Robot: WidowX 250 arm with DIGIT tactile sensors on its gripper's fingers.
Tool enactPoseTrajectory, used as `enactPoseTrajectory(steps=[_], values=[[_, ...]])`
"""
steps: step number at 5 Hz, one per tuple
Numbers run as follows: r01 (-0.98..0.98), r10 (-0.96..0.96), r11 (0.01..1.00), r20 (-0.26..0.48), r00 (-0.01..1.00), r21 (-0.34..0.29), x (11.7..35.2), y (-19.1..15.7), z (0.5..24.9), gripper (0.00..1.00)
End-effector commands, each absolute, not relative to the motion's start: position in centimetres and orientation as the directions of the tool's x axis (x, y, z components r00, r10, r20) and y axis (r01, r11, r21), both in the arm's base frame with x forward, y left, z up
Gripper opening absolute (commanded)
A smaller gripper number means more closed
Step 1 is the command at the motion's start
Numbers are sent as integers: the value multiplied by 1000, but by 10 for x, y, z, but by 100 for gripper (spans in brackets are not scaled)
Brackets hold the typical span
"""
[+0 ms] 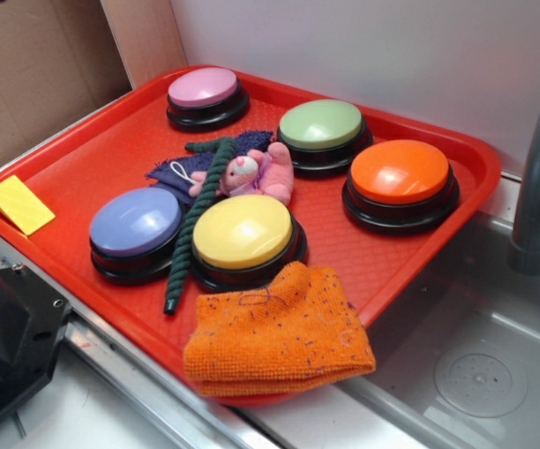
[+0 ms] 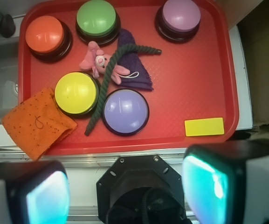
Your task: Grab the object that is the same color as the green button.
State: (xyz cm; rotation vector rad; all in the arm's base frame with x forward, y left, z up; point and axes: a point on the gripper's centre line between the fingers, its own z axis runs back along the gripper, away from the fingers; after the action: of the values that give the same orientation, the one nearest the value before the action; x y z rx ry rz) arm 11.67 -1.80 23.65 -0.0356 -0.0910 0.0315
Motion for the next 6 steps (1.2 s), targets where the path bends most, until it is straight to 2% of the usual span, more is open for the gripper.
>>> enactPoseTrajectory(steps=[1,2,3,5,6], values=[[-30,33,999,90,995,-37,117,-18,236,100],[-80,83,996,139,987,-25,137,-10,226,100],[-98,109,992,154,982,-78,157,0,206,100],[-274,286,957,144,947,-97,210,15,155,100],[-333,352,931,126,927,-150,231,19,133,100]])
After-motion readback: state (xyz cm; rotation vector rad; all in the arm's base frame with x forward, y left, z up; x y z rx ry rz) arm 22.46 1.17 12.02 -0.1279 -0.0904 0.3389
